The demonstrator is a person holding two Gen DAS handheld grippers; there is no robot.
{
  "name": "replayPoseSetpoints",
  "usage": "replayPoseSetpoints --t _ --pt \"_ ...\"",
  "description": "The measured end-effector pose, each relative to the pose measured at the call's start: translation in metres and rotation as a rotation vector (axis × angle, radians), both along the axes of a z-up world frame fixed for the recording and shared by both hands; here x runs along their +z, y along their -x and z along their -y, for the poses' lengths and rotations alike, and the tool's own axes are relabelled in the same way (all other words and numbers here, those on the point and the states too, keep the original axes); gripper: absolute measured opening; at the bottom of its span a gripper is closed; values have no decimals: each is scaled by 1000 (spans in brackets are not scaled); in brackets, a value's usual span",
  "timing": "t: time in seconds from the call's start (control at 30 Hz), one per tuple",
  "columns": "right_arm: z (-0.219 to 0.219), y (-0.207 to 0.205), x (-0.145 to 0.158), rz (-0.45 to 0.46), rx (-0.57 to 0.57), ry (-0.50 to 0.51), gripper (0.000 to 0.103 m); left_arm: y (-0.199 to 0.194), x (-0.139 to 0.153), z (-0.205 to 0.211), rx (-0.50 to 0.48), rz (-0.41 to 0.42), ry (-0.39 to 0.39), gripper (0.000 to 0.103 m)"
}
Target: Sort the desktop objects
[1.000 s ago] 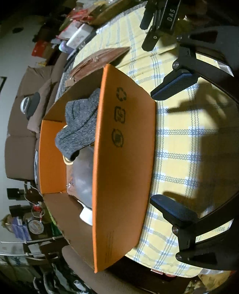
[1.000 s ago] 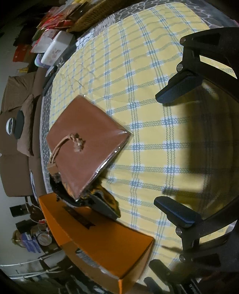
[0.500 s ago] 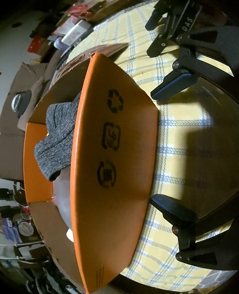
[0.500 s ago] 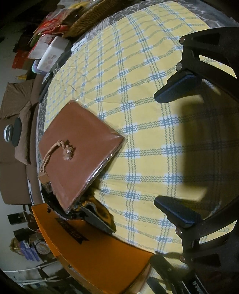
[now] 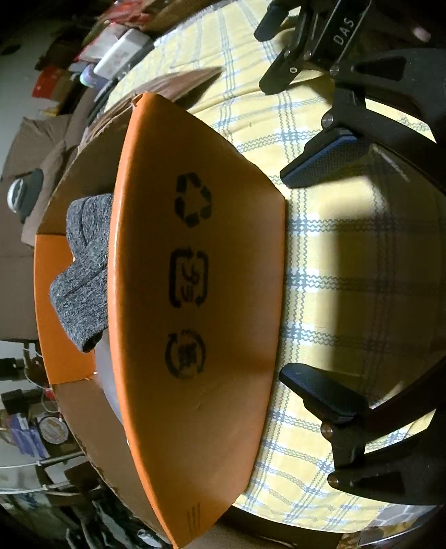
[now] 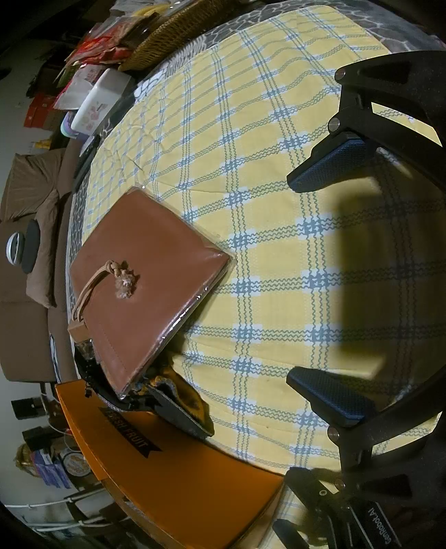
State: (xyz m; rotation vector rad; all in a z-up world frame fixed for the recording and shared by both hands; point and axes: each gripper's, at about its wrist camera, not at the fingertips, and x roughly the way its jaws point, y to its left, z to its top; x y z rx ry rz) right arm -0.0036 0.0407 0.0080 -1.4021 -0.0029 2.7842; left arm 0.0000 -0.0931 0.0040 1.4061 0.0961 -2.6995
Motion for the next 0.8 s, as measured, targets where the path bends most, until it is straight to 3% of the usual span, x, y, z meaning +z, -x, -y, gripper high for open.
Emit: replayPoseSetpoints --t 0.8 --pt "1 0 0 0 0 0 103 0 -1 -1 0 1 0 103"
